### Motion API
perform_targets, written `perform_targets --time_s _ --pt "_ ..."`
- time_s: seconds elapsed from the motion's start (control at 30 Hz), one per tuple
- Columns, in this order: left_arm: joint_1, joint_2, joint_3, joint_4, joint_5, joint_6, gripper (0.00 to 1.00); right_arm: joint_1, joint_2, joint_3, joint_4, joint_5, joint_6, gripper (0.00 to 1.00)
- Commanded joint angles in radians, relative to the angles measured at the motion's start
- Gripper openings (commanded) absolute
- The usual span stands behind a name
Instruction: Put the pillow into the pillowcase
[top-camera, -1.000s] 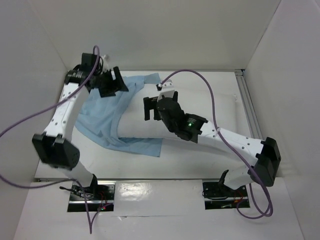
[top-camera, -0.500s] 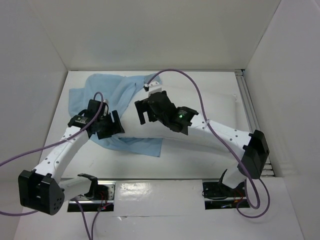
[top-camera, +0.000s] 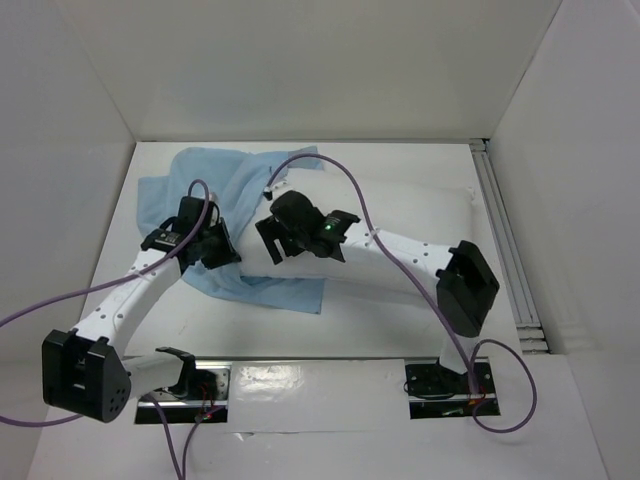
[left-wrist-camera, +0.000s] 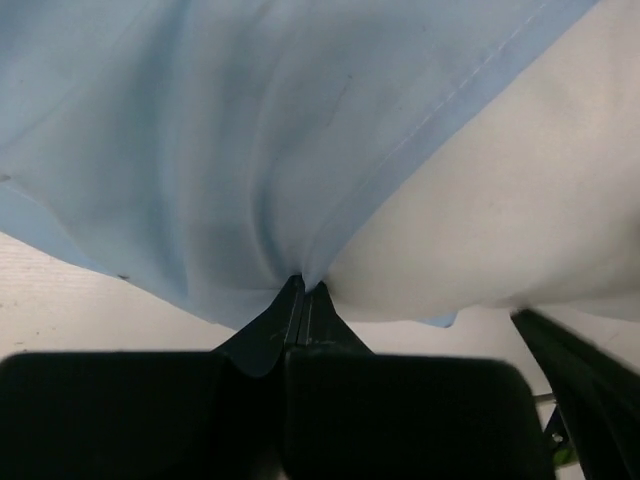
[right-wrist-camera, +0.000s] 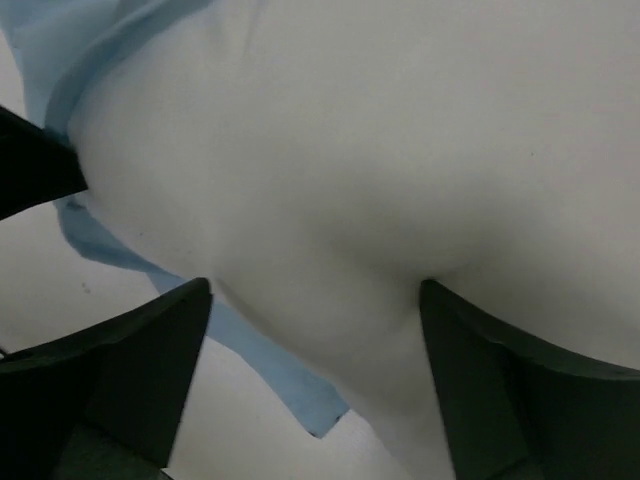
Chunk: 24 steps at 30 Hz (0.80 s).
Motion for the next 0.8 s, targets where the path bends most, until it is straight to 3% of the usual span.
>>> perform_targets --time_s 0.0,0.03,0.07,0.13,0.47,0.7,0.73,0.77 --pt "-0.001 -0.002 0.058 0.023 0.062 0.009 0.00 -0.031 0.076 0.074 -0.004 -0.019 0.036 0.85" --pt "-0.001 -0.002 0.084 0.014 0.079 0.021 0.00 -0.042 0.089 0.096 -0.004 -0.019 0.050 0.53" --pt "-0.014 -0.002 0.101 0.014 0.079 0.035 0.00 -0.070 0.101 0.106 -0.004 -0.030 0.074 0.32" --pt "-0.026 -0.002 0.162 -0.022 0.107 0.050 0.00 -0.096 0.130 0.134 -0.014 -0.021 0.110 0.01" --pt "-0.166 0.078 0.425 -0.092 0.204 0.063 0.00 -0.185 0.187 0.287 0.078 -0.004 0.257 0.00" --pt "-0.232 0.139 0.357 -0.121 0.198 0.063 0.00 -0.194 0.208 0.272 0.284 -0.192 0.358 0.00" --pt "-0.222 0.152 0.357 -0.137 0.169 0.063 0.03 -0.185 0.208 0.262 0.284 -0.206 0.359 0.00" --pt "-0.213 0.161 0.383 -0.178 0.147 0.073 0.14 -0.185 0.195 0.251 0.284 -0.224 0.359 0.00"
